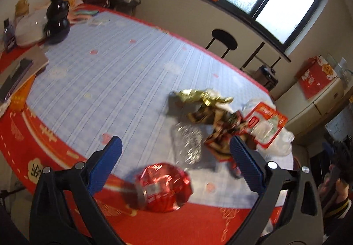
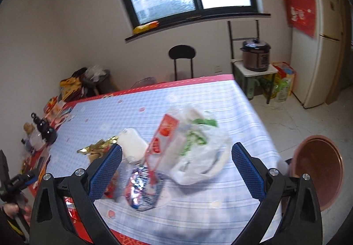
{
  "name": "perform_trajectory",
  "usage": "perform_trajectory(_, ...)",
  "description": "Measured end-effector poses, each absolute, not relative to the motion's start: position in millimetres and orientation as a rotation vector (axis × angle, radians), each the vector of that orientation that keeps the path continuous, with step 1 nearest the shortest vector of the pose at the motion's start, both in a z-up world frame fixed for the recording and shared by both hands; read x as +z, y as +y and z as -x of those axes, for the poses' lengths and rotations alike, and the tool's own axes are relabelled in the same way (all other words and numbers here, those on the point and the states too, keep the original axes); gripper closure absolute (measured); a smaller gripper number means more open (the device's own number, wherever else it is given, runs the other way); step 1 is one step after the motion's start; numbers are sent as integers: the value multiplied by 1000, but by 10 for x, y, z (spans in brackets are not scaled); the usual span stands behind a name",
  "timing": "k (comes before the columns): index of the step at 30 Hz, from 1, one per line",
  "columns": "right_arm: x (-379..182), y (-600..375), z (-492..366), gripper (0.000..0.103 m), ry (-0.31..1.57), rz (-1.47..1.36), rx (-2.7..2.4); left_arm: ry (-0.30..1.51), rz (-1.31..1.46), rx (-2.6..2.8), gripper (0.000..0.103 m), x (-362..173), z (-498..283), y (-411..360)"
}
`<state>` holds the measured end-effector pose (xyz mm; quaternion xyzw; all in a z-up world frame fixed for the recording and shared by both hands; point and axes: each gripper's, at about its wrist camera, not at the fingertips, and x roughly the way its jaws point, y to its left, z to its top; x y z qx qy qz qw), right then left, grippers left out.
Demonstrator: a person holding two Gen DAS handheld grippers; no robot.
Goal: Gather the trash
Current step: 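Return both tools to the table and grasp the crushed red can with the left gripper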
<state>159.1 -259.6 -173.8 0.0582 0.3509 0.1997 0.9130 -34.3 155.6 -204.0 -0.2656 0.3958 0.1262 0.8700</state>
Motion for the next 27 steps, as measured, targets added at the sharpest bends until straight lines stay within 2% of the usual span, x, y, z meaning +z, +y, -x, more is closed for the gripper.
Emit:
perform_trajectory(3,-1776,-2263,-1524,5,746,-85,451,898,574,249,9,-2327,463,1581)
perform_trajectory(8,-1828,-1903,-1450,5,779,-32,489,998,676,223,32,-2786,645,1682)
perform_trajectory(12,-1885,-1778,-1452,5,814,-13,498,1032,712,194,36,-2967,663,1669)
perform_trajectory(16,-1915,-1676,-1445,5,840,-2,508,1089,719,195,45,-3141,617,1630)
perform_trajectory(27,-2051,-1513,-1433,5,908,20,531,1129,788,157,54,-3396,523,1681)
